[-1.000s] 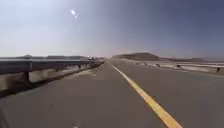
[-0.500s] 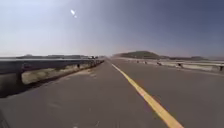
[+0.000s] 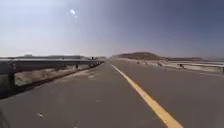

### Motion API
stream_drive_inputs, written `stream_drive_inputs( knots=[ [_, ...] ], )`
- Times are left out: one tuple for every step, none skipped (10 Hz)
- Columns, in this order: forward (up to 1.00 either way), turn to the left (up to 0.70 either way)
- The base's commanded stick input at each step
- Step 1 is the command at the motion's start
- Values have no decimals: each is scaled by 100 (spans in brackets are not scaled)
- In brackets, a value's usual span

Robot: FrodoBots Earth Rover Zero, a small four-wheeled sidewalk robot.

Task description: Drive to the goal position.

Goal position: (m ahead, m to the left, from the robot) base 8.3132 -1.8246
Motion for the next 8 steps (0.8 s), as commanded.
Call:
stream_drive_inputs(
  knots=[
    [50,0],
    [50,0],
    [50,0],
    [50,0],
    [50,0],
    [50,0],
    [50,0],
    [50,0]
  ],
)
